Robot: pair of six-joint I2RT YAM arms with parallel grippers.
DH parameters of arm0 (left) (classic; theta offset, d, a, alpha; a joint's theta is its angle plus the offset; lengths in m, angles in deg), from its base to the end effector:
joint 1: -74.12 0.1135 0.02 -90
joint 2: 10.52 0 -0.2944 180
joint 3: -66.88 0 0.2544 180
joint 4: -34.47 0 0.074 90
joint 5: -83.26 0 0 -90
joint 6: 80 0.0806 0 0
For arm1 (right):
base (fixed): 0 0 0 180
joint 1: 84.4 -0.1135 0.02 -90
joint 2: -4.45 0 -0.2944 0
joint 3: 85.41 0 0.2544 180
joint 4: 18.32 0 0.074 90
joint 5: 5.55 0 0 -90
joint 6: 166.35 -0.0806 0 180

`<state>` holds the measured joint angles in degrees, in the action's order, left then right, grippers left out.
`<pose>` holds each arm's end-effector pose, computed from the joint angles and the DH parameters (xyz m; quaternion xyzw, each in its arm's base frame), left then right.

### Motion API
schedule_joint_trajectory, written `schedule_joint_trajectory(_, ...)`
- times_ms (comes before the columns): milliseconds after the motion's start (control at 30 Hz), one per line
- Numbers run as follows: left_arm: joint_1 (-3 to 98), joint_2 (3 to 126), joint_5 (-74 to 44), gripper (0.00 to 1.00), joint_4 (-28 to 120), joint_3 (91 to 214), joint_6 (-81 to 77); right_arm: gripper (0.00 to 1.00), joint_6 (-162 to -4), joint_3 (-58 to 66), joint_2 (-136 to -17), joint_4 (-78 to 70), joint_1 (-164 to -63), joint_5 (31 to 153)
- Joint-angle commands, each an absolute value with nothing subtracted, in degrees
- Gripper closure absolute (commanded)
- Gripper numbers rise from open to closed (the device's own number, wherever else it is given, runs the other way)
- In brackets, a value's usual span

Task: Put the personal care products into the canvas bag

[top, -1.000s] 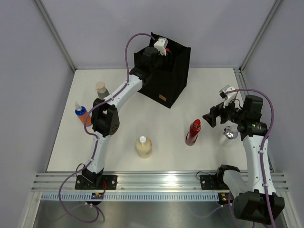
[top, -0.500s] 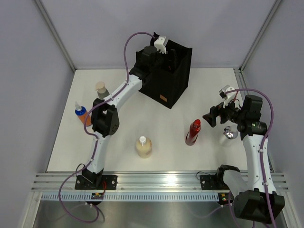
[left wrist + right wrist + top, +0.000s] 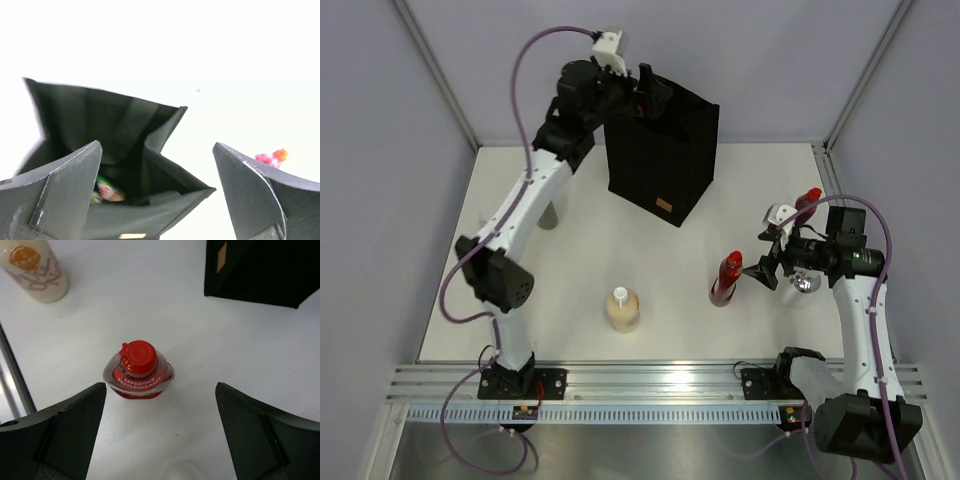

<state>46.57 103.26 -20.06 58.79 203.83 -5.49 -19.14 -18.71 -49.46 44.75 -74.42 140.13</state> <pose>0.4569 -0.2593 0.4799 0.1552 0.6969 -0.3321 0.6164 0.1799 0.0359 0.3158 -0.4785 0.6985 0.1996 0.4933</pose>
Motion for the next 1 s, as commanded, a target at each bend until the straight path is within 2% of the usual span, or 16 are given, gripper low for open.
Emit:
schedule_joint_trajectory(0, 47.05, 86.65, -16.51, 0.01, 61.90, 199.29, -0.82, 0.00, -1.29, -9.49, -53.98, 60.75, -74.73, 145.01)
schedule_joint_trajectory(33, 46.97, 84.25, -15.63, 0.01, 64.26, 196.74, -0.72, 0.01, -0.94, -8.15, -54.34, 62.62, -74.82, 145.09)
schedule_joint_trajectory(133, 47.05, 73.10, -12.99, 0.01, 65.52, 182.17, -1.51, 0.01, -16.07, -7.52, -50.41, 60.46, -74.91, 144.49)
schedule_joint_trajectory(167, 47.05, 70.11, -12.20, 0.01, 64.91, 173.34, -2.12, 0.00, -19.01, -8.74, -46.65, 57.40, -75.26, 141.00)
schedule_joint_trajectory(233, 47.05, 61.58, -11.84, 0.01, 63.68, 165.03, -2.65, 0.01, -26.73, -9.36, -43.55, 54.83, -77.18, 134.76)
schedule_joint_trajectory(333, 47.05, 51.84, -11.40, 0.01, 63.67, 151.49, -3.88, 0.01, -39.97, -8.23, -41.69, 50.97, -78.60, 118.24)
schedule_joint_trajectory(367, 47.05, 49.88, -11.05, 0.01, 64.19, 148.84, -4.32, 0.01, -44.40, -7.62, -42.13, 47.82, -78.60, 107.32)
schedule_joint_trajectory(400, 47.05, 48.04, -10.53, 0.01, 65.85, 144.64, -4.50, 0.01, -48.44, -6.13, -42.74, 46.75, -78.60, 102.25)
schedule_joint_trajectory(433, 47.05, 44.80, -10.26, 0.01, 66.74, 142.86, -4.59, 0.01, -54.14, -5.51, -43.09, 46.21, -78.60, 94.46)
schedule_joint_trajectory(667, 47.05, 35.29, -7.01, 0.01, 72.63, 131.78, -2.75, 0.00, -74.75, -7.08, -46.17, 35.95, -78.60, 72.61)
schedule_joint_trajectory(733, 47.05, 34.22, -7.00, 0.01, 72.90, 129.58, -1.87, 0.00, -77.65, -9.09, -48.89, 32.43, -78.60, 68.74)
schedule_joint_trajectory(967, 46.96, 32.29, -7.00, 0.01, 73.60, 126.24, -0.81, 0.01, -80.12, -13.41, -60.65, 15.48, -78.60, 66.44)
